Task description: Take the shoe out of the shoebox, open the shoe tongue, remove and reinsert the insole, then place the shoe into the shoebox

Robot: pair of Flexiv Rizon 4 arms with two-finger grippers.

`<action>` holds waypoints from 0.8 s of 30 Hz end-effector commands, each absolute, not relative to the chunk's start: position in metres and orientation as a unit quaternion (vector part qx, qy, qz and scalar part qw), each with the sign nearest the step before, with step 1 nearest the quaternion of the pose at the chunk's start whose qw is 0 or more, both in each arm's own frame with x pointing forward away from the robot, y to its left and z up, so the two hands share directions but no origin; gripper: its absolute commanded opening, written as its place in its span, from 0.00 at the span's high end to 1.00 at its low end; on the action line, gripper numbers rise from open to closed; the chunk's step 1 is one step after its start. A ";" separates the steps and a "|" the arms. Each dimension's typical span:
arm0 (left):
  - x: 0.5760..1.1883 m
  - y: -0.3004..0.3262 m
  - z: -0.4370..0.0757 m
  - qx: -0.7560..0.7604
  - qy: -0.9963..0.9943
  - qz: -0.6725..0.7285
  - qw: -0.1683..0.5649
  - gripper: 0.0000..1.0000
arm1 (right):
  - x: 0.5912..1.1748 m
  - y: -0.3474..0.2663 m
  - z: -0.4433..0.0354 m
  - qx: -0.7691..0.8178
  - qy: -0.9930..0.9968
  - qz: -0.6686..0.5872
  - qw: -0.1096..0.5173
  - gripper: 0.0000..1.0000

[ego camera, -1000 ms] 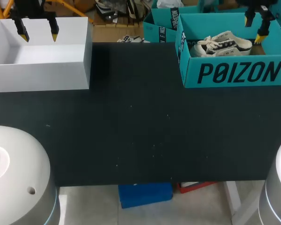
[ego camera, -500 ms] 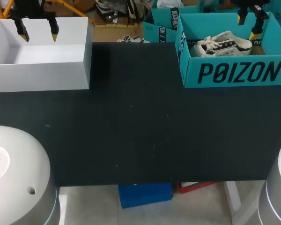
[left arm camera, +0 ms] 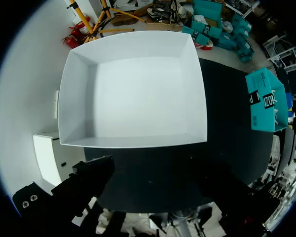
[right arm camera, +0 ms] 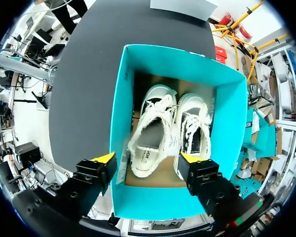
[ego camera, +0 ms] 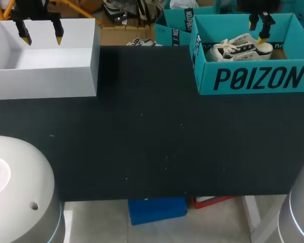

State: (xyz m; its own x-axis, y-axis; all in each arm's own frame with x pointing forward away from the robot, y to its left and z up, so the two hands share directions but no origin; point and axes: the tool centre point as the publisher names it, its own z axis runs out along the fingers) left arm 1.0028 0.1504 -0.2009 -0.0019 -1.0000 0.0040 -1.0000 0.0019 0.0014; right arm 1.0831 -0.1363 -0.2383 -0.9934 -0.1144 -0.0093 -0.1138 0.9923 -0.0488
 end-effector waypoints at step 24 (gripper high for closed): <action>1.002 0.150 -0.200 0.707 -0.707 -0.001 0.002 0.00 | 1.133 -0.154 -0.338 -0.046 0.999 -0.008 0.001 0.58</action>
